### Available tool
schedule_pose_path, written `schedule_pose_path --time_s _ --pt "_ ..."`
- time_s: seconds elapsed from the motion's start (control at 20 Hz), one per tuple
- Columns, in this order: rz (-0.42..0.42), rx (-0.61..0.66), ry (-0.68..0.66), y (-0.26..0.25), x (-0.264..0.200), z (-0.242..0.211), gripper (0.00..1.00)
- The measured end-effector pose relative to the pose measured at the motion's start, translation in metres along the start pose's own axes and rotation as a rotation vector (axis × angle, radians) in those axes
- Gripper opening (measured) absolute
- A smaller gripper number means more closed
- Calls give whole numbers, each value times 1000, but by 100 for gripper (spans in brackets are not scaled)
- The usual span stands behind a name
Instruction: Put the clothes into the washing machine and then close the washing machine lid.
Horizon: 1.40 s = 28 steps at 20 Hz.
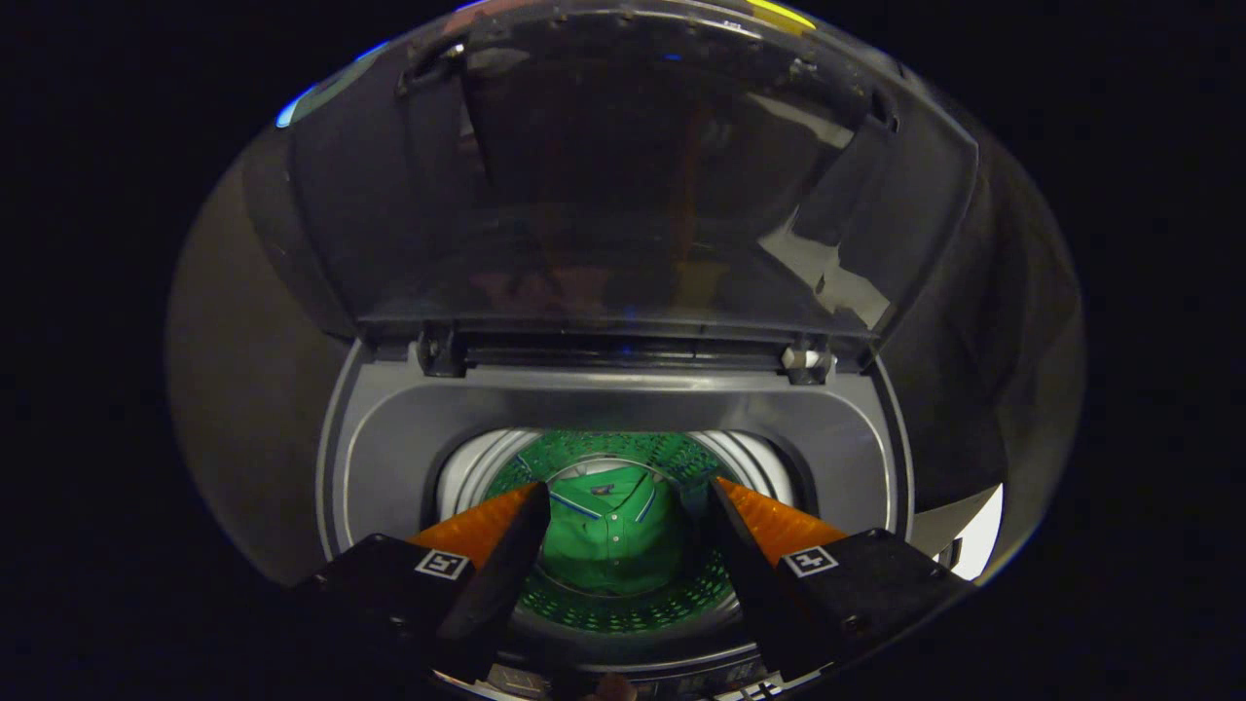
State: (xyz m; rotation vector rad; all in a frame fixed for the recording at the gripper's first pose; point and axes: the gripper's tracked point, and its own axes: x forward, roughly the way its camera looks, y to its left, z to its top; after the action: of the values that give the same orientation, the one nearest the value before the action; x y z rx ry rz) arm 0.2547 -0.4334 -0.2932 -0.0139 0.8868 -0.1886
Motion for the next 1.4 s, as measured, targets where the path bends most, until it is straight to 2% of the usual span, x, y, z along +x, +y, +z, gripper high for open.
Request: schedule_pose_path --time_s 0.3,0.85,1.2,1.4 --pt "8 -8 -101 -2 -49 56 100" --pt "-1 77 -319 -24 -142 187 100" --pt "-9 94 -389 -31 -153 250 100" --pt "-4 112 -371 -31 -131 267 99"
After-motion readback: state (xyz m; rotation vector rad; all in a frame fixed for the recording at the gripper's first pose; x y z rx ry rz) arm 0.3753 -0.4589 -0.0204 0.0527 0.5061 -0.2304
